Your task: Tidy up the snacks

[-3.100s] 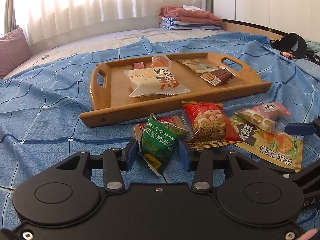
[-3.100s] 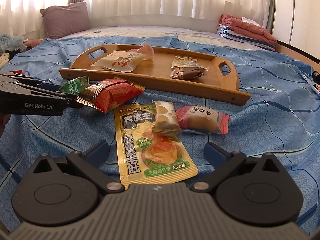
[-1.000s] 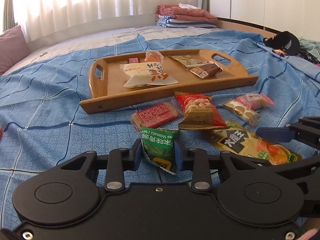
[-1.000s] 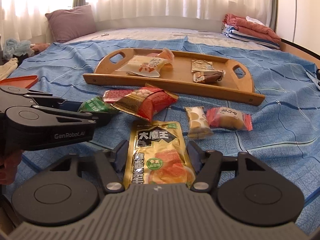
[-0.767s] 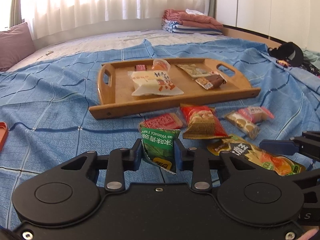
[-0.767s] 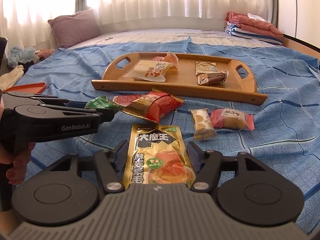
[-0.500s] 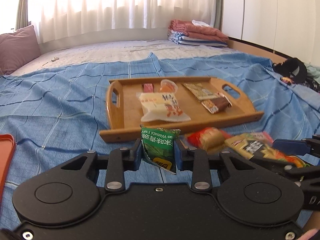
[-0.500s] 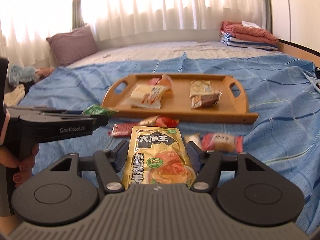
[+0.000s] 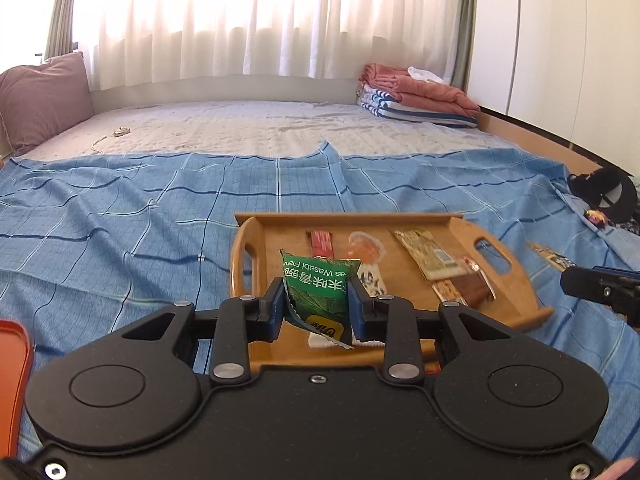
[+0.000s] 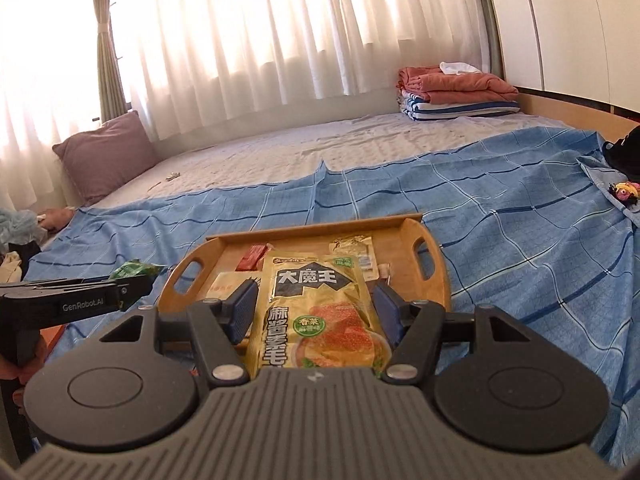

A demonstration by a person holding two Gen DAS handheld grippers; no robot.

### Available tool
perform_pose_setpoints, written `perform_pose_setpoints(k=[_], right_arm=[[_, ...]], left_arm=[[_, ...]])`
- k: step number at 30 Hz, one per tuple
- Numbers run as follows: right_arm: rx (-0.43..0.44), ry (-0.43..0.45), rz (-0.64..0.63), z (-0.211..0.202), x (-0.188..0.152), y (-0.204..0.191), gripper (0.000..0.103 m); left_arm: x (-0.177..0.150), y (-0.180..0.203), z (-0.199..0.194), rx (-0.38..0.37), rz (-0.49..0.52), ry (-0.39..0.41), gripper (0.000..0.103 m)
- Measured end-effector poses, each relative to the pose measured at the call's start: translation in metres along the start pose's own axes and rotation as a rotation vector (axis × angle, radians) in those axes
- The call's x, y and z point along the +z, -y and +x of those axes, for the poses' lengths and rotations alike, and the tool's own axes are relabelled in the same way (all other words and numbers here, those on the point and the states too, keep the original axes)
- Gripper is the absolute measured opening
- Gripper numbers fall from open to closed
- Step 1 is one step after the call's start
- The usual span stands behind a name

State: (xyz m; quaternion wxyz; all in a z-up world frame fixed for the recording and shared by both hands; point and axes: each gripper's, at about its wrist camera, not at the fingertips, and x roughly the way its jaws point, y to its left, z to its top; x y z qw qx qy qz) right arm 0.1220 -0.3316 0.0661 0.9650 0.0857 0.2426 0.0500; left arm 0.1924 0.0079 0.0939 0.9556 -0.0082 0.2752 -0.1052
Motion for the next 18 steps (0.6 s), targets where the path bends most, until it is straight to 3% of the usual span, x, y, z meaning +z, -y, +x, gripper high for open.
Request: perform_pose_setpoints(k=[9,18], right_arm=[[-0.036,-0.07,0.075,0.07,0.053,0.03,0.065],[-0.084,-0.161,0.085,0.139,0.069,0.045,0.065]], left_arm=[[0.056,-0.02,0.08,-0.002,-0.11,-0.098,0.031],[0.07,-0.028,0.153,0.048,-0.15,-0.167,0.031]])
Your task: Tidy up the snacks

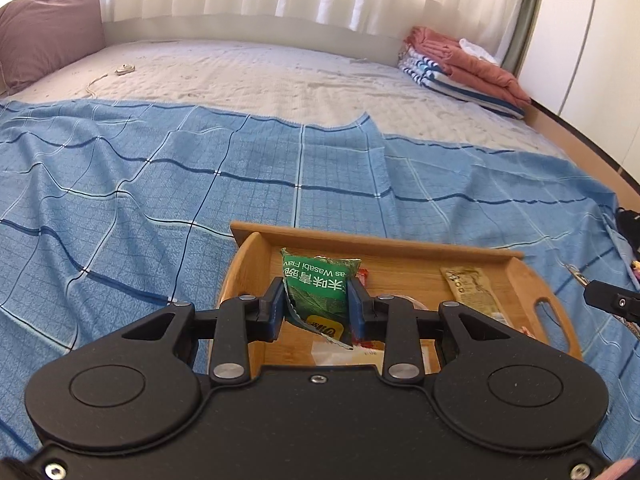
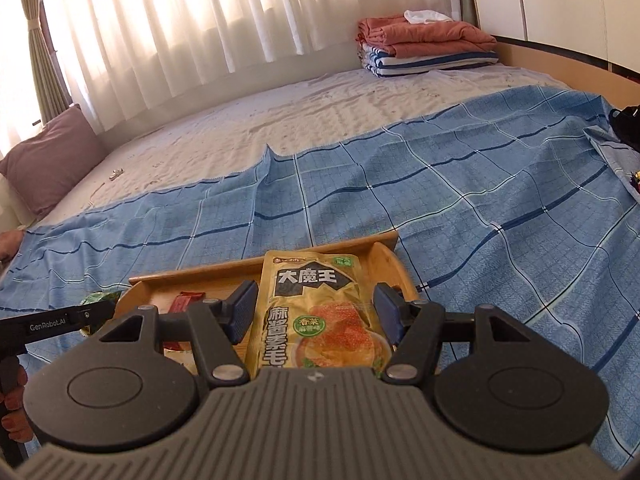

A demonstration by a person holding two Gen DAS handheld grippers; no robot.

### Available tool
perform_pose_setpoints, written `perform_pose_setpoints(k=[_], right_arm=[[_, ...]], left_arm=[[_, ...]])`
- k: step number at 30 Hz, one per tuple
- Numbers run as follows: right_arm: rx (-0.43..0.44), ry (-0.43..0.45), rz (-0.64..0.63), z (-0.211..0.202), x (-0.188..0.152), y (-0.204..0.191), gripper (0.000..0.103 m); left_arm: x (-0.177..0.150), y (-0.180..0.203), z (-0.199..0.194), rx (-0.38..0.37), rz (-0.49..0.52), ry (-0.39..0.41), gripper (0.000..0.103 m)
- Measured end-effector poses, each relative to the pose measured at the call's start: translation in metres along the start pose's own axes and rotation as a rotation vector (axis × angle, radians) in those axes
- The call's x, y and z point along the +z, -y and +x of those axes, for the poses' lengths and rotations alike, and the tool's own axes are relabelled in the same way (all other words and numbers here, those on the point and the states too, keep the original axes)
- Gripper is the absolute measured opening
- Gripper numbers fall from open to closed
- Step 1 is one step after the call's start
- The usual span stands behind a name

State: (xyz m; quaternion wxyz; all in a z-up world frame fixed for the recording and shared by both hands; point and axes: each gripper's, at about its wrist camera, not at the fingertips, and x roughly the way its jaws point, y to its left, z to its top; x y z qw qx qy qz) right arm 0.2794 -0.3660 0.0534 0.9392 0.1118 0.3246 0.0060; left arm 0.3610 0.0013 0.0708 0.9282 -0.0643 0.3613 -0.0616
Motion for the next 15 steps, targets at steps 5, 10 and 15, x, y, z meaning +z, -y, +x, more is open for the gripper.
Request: perform_pose_setpoints(k=[5,10,15], right_arm=[[-0.03,-0.031,-0.009,0.034,0.002,0.0,0.066],[-0.052,-0.052,-0.019,0.059,-0.001,0.0,0.066],[-0.073,-0.064,-0.045,0.077,-0.005,-0.001,0.066]], left_arm=[[0.001,-0.001,0.029,0.015,-0.003,-0.022,0.031],[-0.002,-0.002,0.05,0.018,-0.005,-0.042,0.031],[-0.005,-0.003,0.064,0.027,0.0,-0.052,0.031]])
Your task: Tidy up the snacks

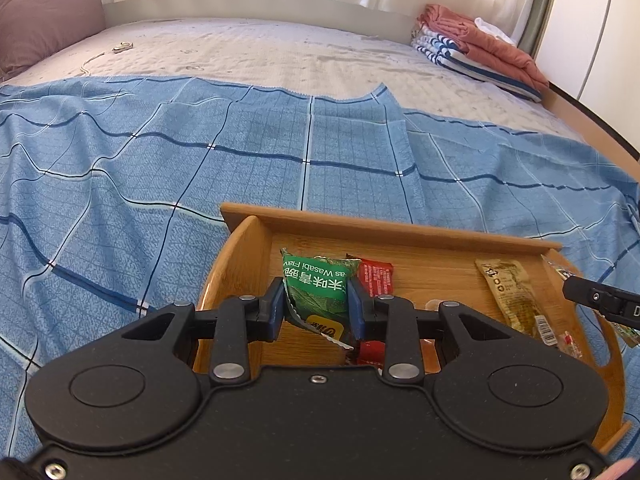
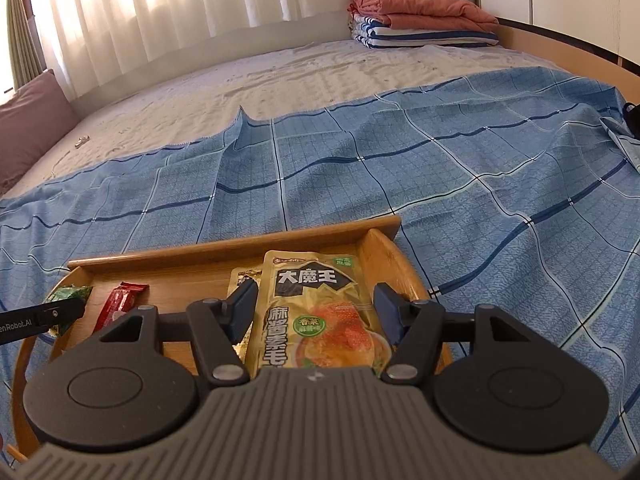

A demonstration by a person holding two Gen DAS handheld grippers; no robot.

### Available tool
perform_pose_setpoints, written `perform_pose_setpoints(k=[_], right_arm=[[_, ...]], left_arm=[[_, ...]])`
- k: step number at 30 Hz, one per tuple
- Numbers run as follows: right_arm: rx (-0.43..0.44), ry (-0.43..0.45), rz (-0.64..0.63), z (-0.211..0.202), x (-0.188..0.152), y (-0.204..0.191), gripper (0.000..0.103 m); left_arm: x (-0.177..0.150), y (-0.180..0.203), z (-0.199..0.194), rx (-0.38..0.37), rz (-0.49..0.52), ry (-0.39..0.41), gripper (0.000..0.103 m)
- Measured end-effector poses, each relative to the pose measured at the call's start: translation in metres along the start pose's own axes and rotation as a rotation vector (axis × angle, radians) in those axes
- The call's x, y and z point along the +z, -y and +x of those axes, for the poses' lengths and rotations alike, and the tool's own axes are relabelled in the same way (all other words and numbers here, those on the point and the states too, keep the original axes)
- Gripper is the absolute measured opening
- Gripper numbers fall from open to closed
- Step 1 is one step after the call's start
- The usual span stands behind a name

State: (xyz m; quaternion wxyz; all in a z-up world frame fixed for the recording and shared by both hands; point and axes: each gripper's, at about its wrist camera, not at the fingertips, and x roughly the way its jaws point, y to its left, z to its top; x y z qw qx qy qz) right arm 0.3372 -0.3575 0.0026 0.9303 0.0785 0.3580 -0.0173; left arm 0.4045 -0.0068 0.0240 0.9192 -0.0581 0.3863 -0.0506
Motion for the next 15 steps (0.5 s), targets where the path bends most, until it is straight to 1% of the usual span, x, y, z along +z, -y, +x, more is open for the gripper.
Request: perform_pose_setpoints(k=[12,15], right_arm=[[-0.042,0.003,-0.056,0.025,-0.007,-0.002,0.066],[-0.037,0.004,-0.055,0.028,-0.008,-0.001,0.066]], left_arm=[[-0.001,-0.001,0.015,-0.002,0.0,0.001,0.031],[-0.002,-0.001,0.017,-0.001,0.006,0.002,0.031]])
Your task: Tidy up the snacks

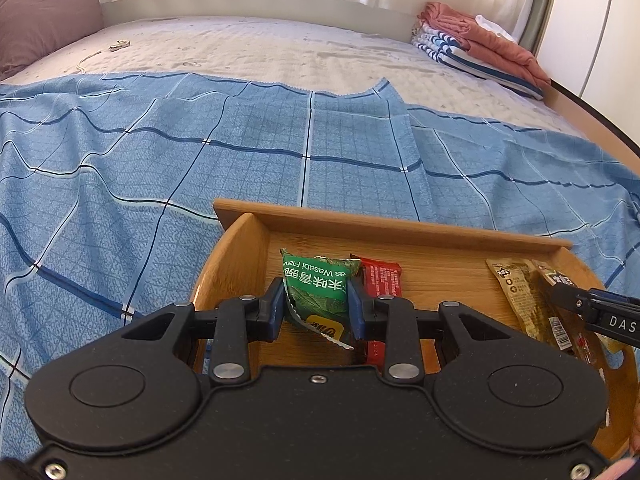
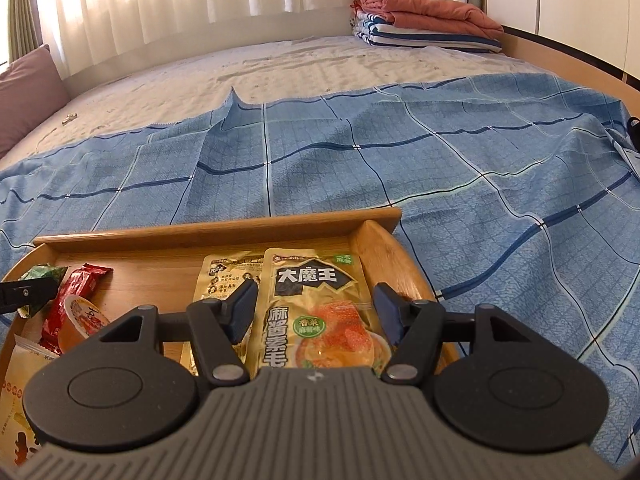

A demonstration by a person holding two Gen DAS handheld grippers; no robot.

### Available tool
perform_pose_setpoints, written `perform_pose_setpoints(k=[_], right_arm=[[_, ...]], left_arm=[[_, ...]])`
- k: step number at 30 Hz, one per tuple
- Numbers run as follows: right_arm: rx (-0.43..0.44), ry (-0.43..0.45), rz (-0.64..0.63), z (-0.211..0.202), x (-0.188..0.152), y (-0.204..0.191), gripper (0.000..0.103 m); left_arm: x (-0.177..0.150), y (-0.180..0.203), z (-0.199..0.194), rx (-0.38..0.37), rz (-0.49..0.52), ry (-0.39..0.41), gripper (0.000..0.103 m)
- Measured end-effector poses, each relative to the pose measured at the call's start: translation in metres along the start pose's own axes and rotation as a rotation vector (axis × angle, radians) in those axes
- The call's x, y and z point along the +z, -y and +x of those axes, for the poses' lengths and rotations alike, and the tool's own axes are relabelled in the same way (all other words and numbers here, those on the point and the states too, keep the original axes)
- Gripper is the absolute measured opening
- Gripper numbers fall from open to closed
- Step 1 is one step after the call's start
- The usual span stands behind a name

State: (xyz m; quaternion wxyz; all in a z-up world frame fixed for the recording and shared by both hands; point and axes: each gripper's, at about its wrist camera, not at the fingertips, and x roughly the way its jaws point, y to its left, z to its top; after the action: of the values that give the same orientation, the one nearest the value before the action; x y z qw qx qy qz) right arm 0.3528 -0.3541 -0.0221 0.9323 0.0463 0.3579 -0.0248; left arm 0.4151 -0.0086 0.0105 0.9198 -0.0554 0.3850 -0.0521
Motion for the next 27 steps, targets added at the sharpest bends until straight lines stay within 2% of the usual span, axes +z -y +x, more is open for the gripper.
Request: perform_pose_setpoints(k=[21,27], right_arm=[[0.008,-0.002,-0.016,0.01,-0.005,-0.007,0.066],[0.011,0.006,-0.008,0.01,-0.006,-0.006,0.073]], left_arm=[[-0.007,0.009,0.007,0.012,0.037,0.022,0.031],[-0.007,0.01,0.008,0.018,0.041,0.027,0.031]])
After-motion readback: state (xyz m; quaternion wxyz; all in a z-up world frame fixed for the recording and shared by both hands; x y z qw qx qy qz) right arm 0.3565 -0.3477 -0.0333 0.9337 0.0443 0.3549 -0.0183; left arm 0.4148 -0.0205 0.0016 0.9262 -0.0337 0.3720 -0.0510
